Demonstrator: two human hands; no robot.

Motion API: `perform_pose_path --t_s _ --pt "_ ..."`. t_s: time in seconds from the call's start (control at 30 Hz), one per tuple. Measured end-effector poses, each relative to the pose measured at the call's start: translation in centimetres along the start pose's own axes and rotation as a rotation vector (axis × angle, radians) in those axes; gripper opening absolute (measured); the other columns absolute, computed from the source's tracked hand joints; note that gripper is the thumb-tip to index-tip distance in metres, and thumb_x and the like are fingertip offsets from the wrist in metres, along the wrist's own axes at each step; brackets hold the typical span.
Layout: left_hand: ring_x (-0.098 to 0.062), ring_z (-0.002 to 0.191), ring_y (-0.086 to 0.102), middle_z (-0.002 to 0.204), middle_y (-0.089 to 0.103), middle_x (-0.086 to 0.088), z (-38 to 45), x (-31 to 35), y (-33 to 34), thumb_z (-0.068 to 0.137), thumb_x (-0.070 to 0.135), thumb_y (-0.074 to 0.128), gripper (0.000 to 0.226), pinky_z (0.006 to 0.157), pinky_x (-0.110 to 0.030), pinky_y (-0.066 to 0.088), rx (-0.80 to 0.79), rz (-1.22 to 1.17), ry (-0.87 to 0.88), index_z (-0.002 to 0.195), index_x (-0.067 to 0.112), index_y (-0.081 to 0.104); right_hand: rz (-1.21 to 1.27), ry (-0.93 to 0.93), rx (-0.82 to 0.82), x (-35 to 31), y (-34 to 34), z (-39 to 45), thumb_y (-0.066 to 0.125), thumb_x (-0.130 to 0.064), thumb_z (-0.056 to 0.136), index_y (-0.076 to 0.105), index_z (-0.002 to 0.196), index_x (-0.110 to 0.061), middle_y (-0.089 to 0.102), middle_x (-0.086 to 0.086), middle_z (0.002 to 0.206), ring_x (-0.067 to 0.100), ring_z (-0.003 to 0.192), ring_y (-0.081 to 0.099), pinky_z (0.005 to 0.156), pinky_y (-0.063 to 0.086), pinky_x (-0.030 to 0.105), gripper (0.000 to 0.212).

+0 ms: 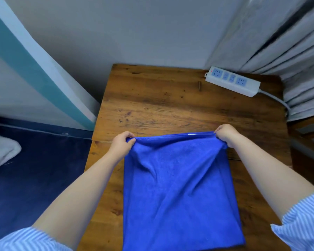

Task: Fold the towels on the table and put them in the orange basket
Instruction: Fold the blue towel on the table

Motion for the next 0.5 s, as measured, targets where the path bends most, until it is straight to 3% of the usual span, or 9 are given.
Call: perform_pose_path --t_s 0.07,0.13,0.4,0.5 --pt "-0.031 0.106 0.054 0.110 0.063 -0.017 0.4 -0.2 0.5 0.091 0.007 0.051 0.020 0.086 -0.031 0.042 0.012 -0.013 -0.040 0.105 -0.001 0.062 -0.205 -0.042 0.011 -0.5 -0.6 -0.6 0.043 0.002 0.086 0.058 0.086 -0.001 0.056 0.017 0.091 0.028 0.084 0.053 0.066 0.039 0.028 0.015" --pt "-0.030 0.110 0.054 0.113 0.063 -0.017 0.7 -0.4 0.9 0.092 0.007 0.048 0.023 0.089 -0.030 0.041 0.024 -0.001 -0.066 0.107 -0.002 0.062 -0.342 -0.125 0.049 -1.4 -1.0 -1.2 0.047 -0.001 0.086 0.060 0.095 0.001 0.060 0.020 0.099 0.032 0.093 0.055 0.070 0.041 0.030 0.015" --pt "-0.035 0.114 0.052 0.122 0.060 -0.020 1.8 -1.5 1.2 0.088 0.000 0.041 0.034 0.091 -0.034 0.042 0.006 0.279 -0.106 0.118 0.002 0.058 -0.426 -0.338 0.218 -2.1 -1.1 -2.5 0.051 -0.007 0.088 0.061 0.099 -0.002 0.052 0.015 0.111 0.030 0.110 0.046 0.086 0.043 0.036 0.015" --pt "-0.035 0.107 0.055 0.113 0.062 -0.021 1.9 -1.4 0.7 0.090 0.006 0.045 0.025 0.084 -0.035 0.043 0.042 0.335 -0.095 0.108 0.002 0.061 -0.422 -0.338 0.238 -1.9 -1.2 -2.3 0.054 -0.006 0.088 0.064 0.101 -0.001 0.050 0.013 0.117 0.029 0.117 0.041 0.092 0.042 0.037 0.017"
Point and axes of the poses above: each hand's wrist, its own z-axis towards the middle knuckle, its own y-axis out of the palm, x = y × z, the point moved 9 cm from there along z, towards the middle knuckle
